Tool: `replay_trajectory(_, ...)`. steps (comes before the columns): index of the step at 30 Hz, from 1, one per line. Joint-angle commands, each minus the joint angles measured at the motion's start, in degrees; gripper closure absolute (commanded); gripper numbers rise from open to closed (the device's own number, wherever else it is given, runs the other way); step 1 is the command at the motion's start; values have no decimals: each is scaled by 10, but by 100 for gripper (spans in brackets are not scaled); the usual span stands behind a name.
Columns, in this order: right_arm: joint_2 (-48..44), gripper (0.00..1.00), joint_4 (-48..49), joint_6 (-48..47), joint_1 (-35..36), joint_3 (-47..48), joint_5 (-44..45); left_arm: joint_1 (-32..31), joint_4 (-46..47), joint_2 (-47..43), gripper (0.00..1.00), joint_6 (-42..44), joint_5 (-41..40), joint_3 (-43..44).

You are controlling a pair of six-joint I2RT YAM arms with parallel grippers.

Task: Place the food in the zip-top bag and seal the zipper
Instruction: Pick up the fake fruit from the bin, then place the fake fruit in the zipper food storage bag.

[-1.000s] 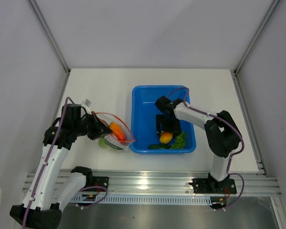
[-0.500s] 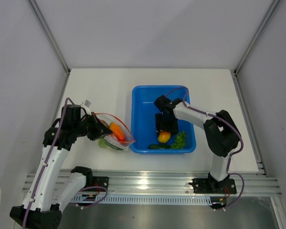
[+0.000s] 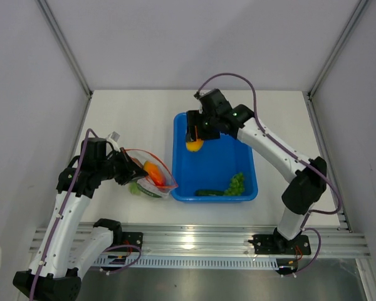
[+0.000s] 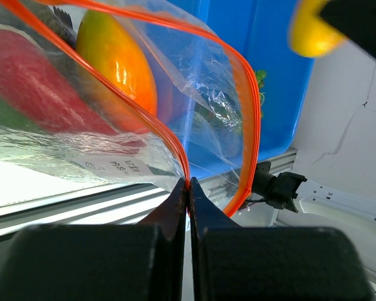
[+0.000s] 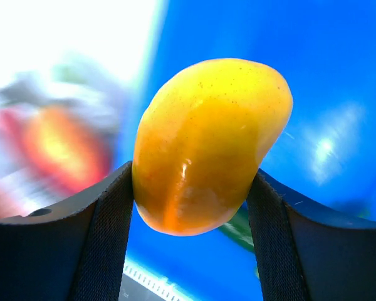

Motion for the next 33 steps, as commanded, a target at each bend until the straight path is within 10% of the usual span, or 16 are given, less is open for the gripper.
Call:
replay_trajectory(1, -61, 100, 47, -41, 32, 70, -58, 0, 9, -5, 99, 0, 14, 0)
replay_trajectory(14, -27, 83, 107, -90, 95, 120, -356, 0, 7, -9, 99, -6, 13, 10)
replay_trajectory(28, 63, 72, 0, -150, 142, 150, -374, 0, -6, -16, 99, -12, 9, 20)
replay_trajectory(33, 71, 43, -14, -158, 152, 154, -328, 0, -7, -17, 99, -13, 10, 21)
